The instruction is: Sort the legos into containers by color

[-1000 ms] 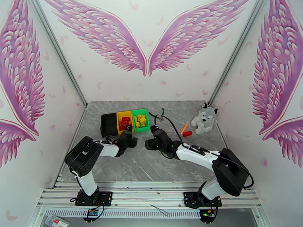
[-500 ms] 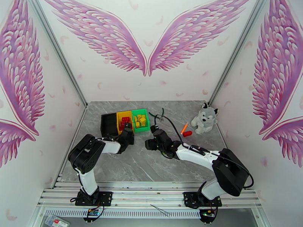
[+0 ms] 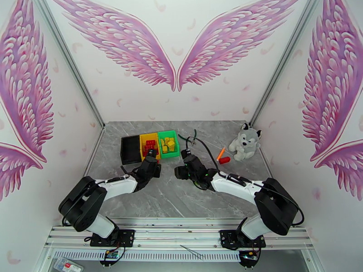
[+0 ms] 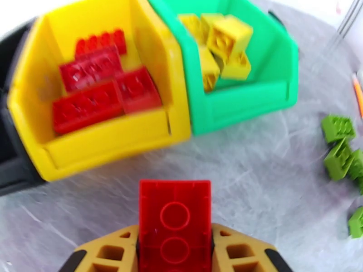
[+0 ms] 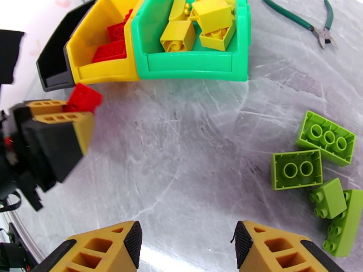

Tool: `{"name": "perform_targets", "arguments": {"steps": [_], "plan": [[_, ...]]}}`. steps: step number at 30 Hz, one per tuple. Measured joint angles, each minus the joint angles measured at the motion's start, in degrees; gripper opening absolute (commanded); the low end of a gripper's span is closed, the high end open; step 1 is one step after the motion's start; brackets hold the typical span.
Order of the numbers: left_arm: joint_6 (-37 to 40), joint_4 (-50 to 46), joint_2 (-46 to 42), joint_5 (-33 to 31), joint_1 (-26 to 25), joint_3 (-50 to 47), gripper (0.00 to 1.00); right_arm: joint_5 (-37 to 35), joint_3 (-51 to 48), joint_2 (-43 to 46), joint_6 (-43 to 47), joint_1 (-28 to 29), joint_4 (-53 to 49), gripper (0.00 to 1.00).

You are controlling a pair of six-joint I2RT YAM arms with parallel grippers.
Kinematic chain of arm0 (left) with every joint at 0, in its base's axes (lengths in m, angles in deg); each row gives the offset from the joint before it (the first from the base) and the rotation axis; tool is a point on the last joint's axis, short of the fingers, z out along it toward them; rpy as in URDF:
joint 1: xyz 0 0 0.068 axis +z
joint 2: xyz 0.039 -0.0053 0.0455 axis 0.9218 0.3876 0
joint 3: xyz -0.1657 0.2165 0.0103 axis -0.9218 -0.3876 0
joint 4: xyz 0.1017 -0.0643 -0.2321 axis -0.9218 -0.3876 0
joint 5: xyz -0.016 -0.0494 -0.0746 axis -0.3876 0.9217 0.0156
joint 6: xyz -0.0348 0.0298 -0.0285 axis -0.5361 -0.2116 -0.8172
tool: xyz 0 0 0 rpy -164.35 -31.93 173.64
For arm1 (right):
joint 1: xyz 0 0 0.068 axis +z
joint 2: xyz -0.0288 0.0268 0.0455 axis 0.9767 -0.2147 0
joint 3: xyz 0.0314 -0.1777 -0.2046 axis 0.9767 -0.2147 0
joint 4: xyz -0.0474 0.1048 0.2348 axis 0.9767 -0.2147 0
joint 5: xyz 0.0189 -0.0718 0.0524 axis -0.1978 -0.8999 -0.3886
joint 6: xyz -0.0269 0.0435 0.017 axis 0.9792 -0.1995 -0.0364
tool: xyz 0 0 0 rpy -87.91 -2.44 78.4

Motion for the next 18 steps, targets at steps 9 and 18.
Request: {"name": "perform_targets", "arguments": {"steps": [9,18], "plan": [[2.1,-4.5,5.7,-1.0,8.2,13.5,0.31,-1.9,-0.6,3.4,-0.2,-0.1,-0.8,0.61],[3.7,-6.1,17.0,3.3,14.0,27.1,0.68,-4.9,-1.9,8.1,-0.5,-1.6,-3.6,0.66]]}}
